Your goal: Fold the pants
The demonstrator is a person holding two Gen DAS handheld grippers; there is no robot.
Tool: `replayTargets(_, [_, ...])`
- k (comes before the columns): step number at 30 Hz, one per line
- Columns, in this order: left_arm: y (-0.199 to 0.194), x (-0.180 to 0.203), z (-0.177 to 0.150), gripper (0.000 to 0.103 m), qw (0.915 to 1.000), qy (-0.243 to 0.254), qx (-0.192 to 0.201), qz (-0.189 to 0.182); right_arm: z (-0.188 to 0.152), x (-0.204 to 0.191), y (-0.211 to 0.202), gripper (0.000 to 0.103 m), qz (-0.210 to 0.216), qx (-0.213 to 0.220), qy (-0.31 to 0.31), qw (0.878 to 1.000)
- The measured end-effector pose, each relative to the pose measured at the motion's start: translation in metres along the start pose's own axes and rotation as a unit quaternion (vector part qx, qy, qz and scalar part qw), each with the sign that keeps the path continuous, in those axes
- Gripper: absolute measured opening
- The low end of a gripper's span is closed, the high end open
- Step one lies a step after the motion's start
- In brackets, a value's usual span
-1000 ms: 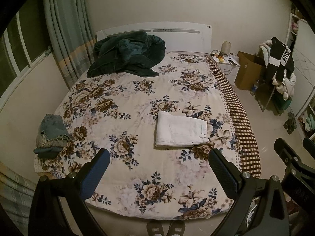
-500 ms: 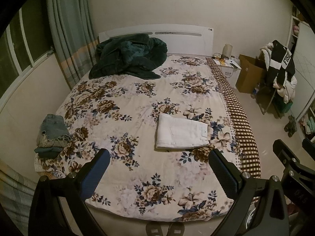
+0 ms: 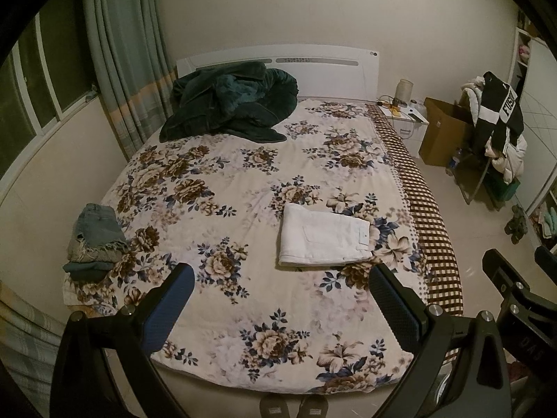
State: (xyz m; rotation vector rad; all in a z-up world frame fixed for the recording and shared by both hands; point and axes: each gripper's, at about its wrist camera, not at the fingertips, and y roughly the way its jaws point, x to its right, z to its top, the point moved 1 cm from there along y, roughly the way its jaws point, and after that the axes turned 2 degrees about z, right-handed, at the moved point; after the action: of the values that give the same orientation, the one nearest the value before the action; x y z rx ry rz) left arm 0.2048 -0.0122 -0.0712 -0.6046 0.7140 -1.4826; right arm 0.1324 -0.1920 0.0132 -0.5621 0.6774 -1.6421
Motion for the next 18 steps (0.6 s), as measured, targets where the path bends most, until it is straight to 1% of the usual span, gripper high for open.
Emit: replayTargets(18, [0.0,-0.0007,0.0014,0.102,1.0,0.001,0.0,0.001,0.0013,-0.0047,0.0005,0.103,0.002,-0.001,-0.003,1.0])
